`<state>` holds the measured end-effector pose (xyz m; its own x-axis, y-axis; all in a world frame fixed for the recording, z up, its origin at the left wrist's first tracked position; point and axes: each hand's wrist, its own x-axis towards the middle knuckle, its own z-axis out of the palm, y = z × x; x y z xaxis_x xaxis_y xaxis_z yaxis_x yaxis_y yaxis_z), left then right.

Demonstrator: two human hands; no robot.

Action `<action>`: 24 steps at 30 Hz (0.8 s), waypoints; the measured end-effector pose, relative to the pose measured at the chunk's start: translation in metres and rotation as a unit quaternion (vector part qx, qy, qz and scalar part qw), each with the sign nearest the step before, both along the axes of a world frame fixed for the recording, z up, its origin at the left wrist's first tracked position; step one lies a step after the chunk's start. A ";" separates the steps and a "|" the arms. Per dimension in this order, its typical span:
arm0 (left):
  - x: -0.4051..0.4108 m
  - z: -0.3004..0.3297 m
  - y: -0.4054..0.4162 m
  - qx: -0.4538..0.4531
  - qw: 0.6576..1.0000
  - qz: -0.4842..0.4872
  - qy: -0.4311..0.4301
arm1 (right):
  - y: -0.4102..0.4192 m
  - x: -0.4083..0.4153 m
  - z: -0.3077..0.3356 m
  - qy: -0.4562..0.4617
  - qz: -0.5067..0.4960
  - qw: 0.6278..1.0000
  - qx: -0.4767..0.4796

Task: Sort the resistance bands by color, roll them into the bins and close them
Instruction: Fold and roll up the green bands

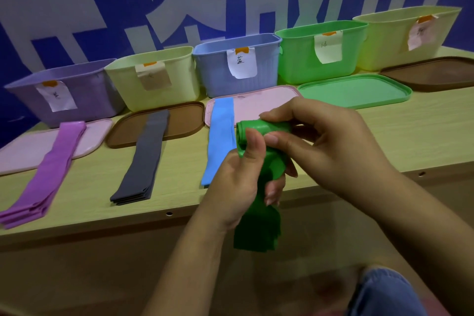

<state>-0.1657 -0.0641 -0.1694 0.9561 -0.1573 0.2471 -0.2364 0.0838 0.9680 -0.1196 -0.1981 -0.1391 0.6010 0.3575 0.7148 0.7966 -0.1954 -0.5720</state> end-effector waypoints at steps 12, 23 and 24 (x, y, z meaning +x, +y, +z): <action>-0.001 -0.002 0.000 0.029 0.997 0.056 0.043 | -0.004 0.001 -0.006 0.195 0.169 0.965 0.050; -0.007 0.001 0.011 -0.013 0.998 -0.064 0.026 | -0.014 -0.001 0.000 0.307 0.222 0.923 -0.065; -0.007 0.000 0.011 -0.020 0.997 -0.069 0.027 | -0.014 -0.001 0.002 0.299 0.221 0.925 -0.074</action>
<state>-0.1730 -0.0528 -0.1689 0.9379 -0.2796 0.2052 -0.1684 0.1499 0.9743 -0.1201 -0.2125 -0.1375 0.6443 0.7307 0.2258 0.3676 -0.0370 -0.9293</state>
